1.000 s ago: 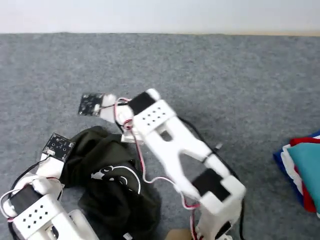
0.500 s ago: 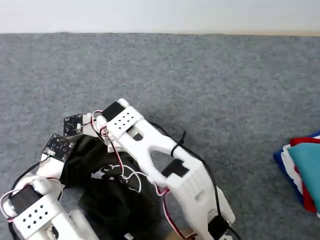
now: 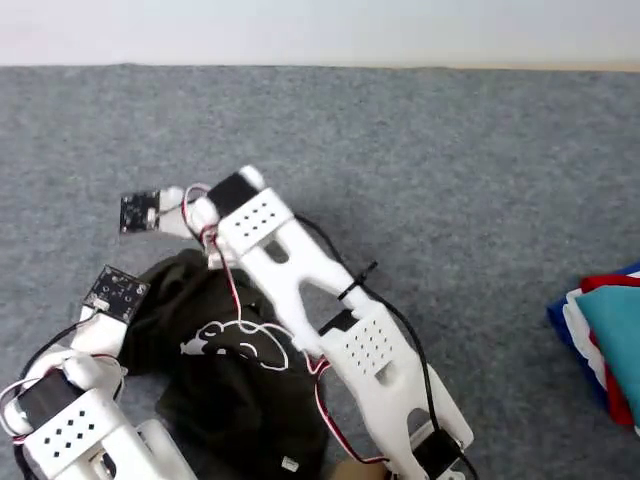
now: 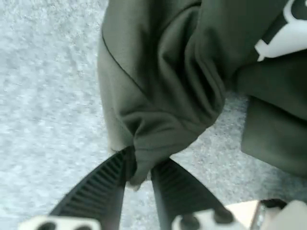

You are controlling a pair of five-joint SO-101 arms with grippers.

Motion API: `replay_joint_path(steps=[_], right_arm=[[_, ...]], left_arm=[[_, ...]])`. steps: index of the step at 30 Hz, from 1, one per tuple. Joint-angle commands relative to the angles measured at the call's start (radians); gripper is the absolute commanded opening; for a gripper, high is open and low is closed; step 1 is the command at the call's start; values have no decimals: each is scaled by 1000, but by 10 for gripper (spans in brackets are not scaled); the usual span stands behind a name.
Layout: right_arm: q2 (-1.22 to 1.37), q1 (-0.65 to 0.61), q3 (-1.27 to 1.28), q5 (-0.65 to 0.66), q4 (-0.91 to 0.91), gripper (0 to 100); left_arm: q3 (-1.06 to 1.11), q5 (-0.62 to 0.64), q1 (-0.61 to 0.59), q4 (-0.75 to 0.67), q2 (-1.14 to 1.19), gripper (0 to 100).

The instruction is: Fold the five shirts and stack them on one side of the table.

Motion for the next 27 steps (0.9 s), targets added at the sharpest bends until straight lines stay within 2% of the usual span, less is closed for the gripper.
replay_joint_path(steps=[1, 5, 10, 17, 27], right_arm=[[-22, 35, -184, 9, 108, 10], [-13, 51, -310, 5, 180, 10], [-10, 35, -298, -15, 179, 34], [-10, -10, -123, -69, 159, 224], [-10, -74, 195, -63, -74, 236]], left_arm=[[-127, 3, -2, -6, -11, 2], [-225, 32, 0, -6, -9, 2], [-228, 37, 0, 28, -9, 2], [-64, 35, -8, 58, -11, 2], [125, 34, -72, -83, -9, 2]])
